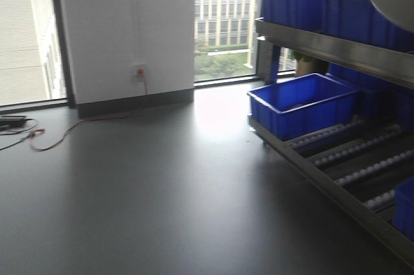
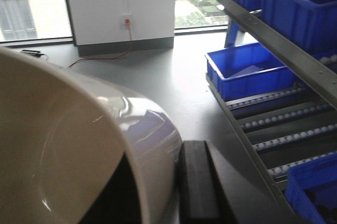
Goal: Move white bin to right shelf second layer
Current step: 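Drive up to the roller shelf rack's second layer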
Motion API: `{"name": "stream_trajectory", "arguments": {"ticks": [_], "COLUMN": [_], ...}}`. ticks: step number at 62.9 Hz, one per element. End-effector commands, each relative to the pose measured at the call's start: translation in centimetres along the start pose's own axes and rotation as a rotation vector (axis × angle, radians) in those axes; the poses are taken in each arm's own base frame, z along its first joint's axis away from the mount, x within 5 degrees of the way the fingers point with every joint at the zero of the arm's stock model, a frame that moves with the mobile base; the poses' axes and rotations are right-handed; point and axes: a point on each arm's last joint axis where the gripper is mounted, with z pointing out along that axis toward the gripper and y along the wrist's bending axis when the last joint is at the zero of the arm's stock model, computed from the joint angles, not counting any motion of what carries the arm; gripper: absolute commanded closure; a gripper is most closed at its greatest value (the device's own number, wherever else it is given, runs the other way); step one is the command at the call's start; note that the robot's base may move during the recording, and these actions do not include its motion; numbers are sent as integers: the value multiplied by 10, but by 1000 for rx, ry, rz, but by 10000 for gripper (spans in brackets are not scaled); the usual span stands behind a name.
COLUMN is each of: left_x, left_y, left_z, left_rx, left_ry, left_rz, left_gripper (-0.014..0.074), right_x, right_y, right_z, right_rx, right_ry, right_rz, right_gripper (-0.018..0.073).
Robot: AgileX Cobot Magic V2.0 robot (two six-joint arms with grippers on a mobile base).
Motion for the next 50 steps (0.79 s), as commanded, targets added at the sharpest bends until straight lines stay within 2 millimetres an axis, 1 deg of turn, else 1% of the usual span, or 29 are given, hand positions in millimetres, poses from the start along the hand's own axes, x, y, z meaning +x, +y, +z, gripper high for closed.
{"name": "stream_trajectory", "arguments": {"ticks": [1, 50], "left_x": [4, 4], "left_y": [0, 0], "left_z": [0, 0], "left_rx": [-4, -4], "left_ry": [-61, -61], "left_rz": [-9, -9], "left_gripper": [512, 512], "right_x": [-20, -20], "right_y": [1, 1], "right_z": [-4, -4], "right_rx": [-9, -9], "right_ry": [-131, -131], "right_rz": [-7, -7], "right_gripper": [502, 502]}}
